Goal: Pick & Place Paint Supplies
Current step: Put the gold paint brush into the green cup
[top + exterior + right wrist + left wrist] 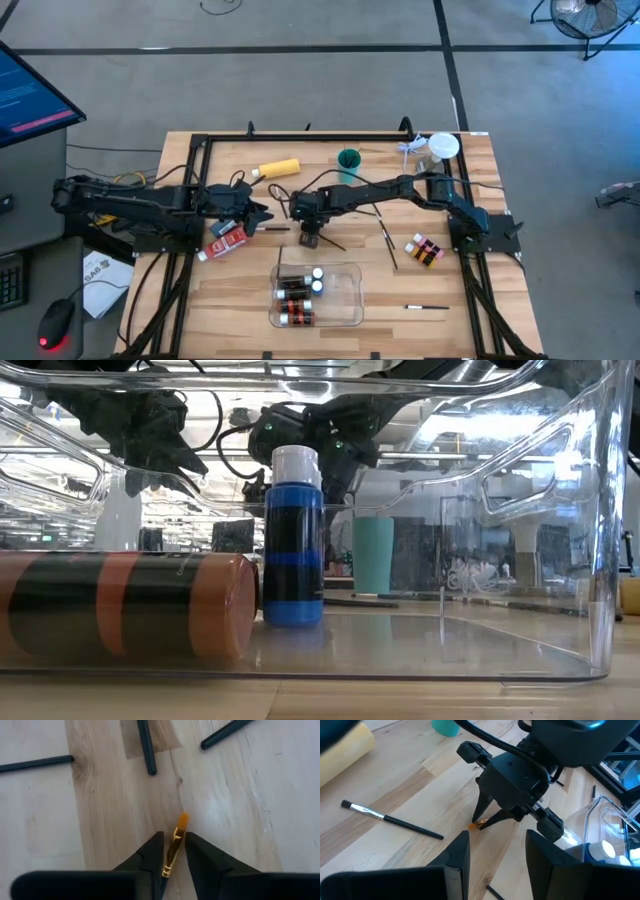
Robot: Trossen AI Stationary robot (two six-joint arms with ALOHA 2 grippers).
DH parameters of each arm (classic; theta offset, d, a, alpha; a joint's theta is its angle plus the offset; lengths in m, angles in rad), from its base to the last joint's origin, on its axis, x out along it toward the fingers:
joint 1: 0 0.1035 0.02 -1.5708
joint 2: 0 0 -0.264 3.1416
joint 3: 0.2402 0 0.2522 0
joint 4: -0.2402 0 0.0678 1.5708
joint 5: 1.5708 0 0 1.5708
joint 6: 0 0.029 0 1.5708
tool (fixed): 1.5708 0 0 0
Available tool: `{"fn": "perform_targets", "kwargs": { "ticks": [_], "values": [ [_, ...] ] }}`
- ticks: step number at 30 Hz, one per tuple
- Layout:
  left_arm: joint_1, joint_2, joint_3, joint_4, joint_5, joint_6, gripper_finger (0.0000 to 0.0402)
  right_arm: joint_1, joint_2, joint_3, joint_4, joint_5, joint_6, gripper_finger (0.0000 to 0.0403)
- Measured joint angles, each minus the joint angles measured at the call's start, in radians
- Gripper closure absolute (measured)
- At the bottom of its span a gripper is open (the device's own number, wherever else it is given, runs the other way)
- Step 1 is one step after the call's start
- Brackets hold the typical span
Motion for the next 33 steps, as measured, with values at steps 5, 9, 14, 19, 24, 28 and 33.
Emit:
{"fn": "perform_targets", "kwargs": {
  "ticks": [5,9,14,19,24,28,33],
  "values": [
    [0.0,0.0,0.0,0.0,0.0,0.0,0.0302,-0.007,0.0,-0.001,-0.007,-0.004,0.017,0.0389],
    [0.0,0.0,0.0,0.0,0.0,0.0,0.0302,-0.009,0.001,0.007,-0.019,-0.006,0.018,0.039],
    [0.0,0.0,0.0,0.0,0.0,0.0,0.0302,-0.009,0.004,0.049,-0.057,-0.005,0.019,0.0398],
    [0.0,0.0,0.0,0.0,0.0,0.0,0.0302,-0.014,0.017,0.152,-0.128,-0.007,0.021,0.0401],
    [0.0,0.0,0.0,0.0,0.0,0.0,0.0302,-0.016,0.011,0.277,-0.154,-0.007,0.013,0.0402],
    [0.0,0.0,0.0,0.003,0.0,0.0,0.0302,-0.021,0.011,0.365,-0.163,-0.007,0.009,0.0402],
    [0.0,0.0,0.001,0.007,-0.005,0.002,0.0302,-0.045,0.001,0.458,-0.197,-0.005,-0.002,0.0403]
  ]
}}
